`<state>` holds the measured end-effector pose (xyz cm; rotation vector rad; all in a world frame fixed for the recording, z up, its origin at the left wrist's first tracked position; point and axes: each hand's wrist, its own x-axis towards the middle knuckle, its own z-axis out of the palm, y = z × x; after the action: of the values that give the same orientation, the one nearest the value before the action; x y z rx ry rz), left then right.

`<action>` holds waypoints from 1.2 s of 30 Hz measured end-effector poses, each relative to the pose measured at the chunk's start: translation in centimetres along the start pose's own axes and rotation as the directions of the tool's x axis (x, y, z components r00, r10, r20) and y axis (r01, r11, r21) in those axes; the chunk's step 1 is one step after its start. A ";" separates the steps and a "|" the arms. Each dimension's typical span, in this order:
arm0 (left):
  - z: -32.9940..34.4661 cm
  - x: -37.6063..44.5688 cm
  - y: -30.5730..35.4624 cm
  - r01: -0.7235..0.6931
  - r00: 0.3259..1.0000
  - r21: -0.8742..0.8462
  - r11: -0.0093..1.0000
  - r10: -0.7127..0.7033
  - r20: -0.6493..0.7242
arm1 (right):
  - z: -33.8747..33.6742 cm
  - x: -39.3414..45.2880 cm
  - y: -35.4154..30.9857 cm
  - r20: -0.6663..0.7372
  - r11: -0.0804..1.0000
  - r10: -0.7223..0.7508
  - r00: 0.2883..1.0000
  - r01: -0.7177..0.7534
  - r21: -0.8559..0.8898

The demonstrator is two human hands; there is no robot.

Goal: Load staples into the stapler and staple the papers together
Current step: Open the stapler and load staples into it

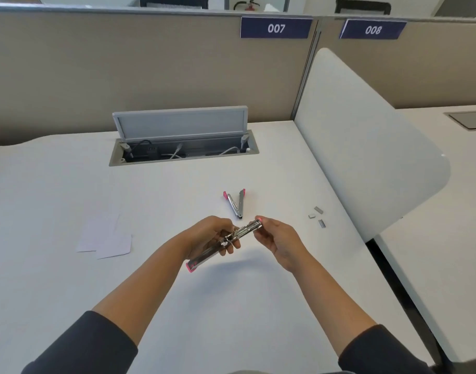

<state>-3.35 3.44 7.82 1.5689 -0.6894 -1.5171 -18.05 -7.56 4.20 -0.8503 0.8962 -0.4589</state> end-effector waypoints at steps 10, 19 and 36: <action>0.5 2.2 -1.0 0.087 0.996 -0.022 0.996 -0.088 -0.005 | -11.7 2.6 -2.0 -0.412 0.562 -0.524 0.745 -0.061 -0.825; 1.4 3.7 -0.9 0.127 0.992 -0.005 0.992 -0.128 -0.005 | -13.8 5.5 -2.8 -0.283 0.288 -0.462 0.841 -0.160 -0.944; 0.1 2.4 -0.4 0.125 0.992 0.024 0.992 -0.125 -0.003 | -7.1 4.2 -4.5 -0.005 0.532 -0.322 0.947 0.176 -0.828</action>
<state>-3.18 1.61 6.18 1.6578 -0.6208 -1.6040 -21.62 -16.22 3.28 -1.8663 1.1586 -0.3408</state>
